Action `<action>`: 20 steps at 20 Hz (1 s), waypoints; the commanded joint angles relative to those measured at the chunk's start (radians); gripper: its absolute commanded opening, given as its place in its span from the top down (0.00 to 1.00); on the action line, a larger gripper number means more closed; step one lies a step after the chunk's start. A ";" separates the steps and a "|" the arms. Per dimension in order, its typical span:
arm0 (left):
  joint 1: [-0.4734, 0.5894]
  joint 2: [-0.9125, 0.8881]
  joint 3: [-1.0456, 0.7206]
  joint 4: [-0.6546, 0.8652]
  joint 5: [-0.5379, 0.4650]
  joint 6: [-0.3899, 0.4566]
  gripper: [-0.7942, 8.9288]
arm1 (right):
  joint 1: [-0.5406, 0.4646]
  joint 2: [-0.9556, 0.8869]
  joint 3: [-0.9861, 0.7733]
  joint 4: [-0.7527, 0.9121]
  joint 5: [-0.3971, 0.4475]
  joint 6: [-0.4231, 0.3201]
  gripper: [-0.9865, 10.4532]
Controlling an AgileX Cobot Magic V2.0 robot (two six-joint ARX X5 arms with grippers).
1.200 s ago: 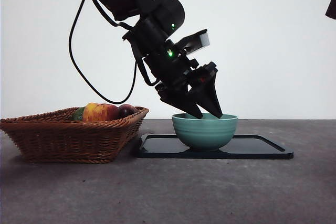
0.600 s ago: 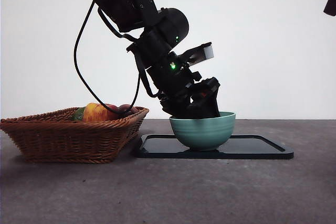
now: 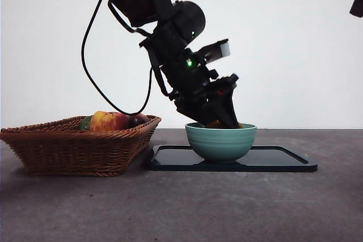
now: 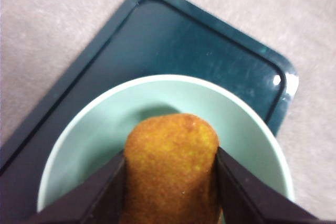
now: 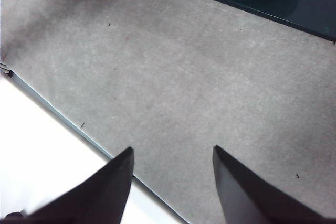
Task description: Pick up the wifruite, put it on the bowl, pick up the plate, put it on desk
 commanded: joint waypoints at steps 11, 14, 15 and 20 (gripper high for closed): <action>0.103 -0.538 0.027 -0.245 -0.008 -0.305 0.76 | 0.008 -0.027 0.009 0.018 0.000 0.008 0.70; 0.148 -0.671 0.026 -0.367 -0.123 -0.347 0.76 | 0.008 -0.035 0.010 0.020 0.000 0.008 0.70; 0.164 -0.707 0.024 -0.398 -0.159 -0.355 0.76 | 0.008 -0.035 0.010 0.021 0.000 0.008 0.70; 0.235 -0.796 -0.060 -0.462 -0.197 -0.406 0.76 | 0.008 -0.035 0.010 0.031 0.001 0.008 0.70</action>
